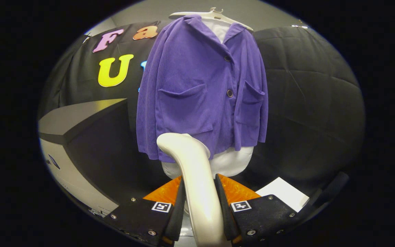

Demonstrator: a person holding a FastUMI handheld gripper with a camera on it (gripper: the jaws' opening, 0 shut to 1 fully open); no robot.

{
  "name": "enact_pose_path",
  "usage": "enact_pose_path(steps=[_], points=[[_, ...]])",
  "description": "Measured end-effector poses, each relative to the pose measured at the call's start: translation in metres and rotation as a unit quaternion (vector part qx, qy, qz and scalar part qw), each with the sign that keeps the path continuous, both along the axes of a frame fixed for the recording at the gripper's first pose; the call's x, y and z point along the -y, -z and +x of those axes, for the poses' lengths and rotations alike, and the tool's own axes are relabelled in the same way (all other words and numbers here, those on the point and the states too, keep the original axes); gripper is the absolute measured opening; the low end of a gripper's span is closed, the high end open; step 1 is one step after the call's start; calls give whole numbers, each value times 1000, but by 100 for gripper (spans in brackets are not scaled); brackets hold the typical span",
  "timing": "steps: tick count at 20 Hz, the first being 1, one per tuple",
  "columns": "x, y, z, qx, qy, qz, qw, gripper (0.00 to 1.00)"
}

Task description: Iron the clothes twice with a garment steamer, once on the left side and once on the right side.

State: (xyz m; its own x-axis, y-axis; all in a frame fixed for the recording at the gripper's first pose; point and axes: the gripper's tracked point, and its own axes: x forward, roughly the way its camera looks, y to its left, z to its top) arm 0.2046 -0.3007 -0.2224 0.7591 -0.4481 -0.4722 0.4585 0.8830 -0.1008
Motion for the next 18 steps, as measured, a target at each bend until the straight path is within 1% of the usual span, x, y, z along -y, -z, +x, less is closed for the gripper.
enact_pose_path(steps=[4,9,13,18], points=[[1,-57,-17,41,17,-21,999,48],[3,-136,-26,105,37,-38,993,48],[12,-191,-31,155,54,-55,985,48],[31,-249,-24,206,77,-89,972,48]])
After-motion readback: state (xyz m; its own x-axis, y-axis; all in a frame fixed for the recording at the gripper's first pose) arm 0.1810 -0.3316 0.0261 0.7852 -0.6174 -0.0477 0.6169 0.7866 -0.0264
